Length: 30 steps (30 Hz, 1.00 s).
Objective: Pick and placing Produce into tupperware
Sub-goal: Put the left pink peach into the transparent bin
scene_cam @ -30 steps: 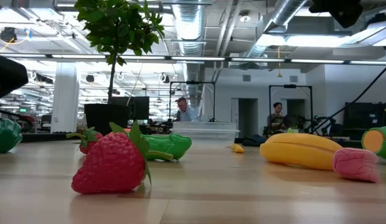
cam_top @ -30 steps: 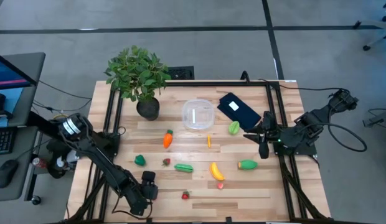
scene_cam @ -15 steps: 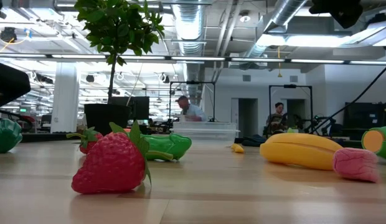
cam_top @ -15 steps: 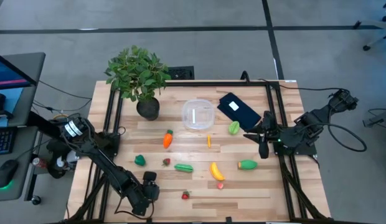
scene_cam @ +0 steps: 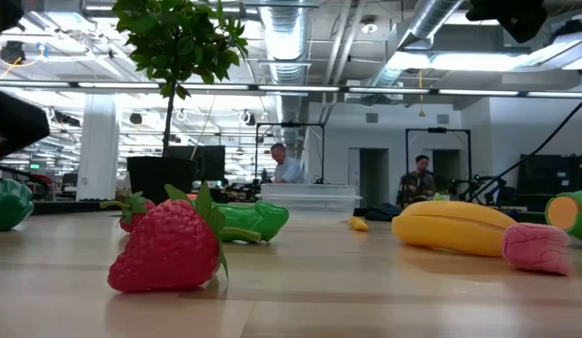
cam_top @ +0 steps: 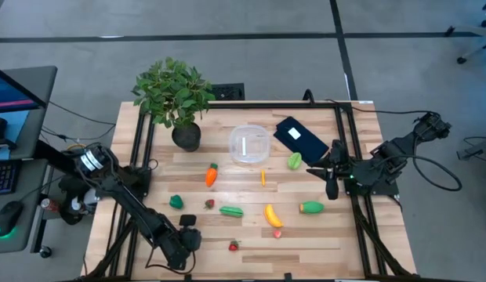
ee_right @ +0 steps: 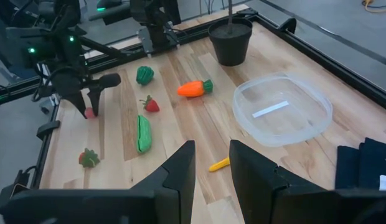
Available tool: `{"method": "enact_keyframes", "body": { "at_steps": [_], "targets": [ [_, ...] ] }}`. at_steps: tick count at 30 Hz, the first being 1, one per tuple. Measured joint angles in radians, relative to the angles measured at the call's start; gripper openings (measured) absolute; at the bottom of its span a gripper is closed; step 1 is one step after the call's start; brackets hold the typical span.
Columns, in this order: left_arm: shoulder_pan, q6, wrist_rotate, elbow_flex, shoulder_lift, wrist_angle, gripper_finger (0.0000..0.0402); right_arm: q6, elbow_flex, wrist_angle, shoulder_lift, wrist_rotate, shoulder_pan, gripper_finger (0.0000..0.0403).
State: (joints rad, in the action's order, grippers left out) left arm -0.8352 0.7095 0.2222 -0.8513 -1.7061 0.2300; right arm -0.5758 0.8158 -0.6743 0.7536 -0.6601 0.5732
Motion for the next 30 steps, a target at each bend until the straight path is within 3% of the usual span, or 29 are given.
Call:
{"method": "enact_keyframes", "body": {
  "at_steps": [10, 19, 30],
  "targets": [
    [0.096, -0.022, 0.025, 0.0, 0.095, 0.006, 0.0097, 0.0, 0.0, 0.0, 0.0, 0.0, 0.0, 0.0093],
    [0.26, -0.161, 0.188, -0.002, 0.251, -0.018, 0.0096, 0.008, 0.0, -0.014, 0.0, 0.001, 0.0, 0.0093],
    [0.451, -0.297, 0.22, -0.003, 0.265, -0.048, 0.0096, 0.009, 0.0, -0.059, 0.0, 0.001, 0.0, 0.0093]
  ]
}}
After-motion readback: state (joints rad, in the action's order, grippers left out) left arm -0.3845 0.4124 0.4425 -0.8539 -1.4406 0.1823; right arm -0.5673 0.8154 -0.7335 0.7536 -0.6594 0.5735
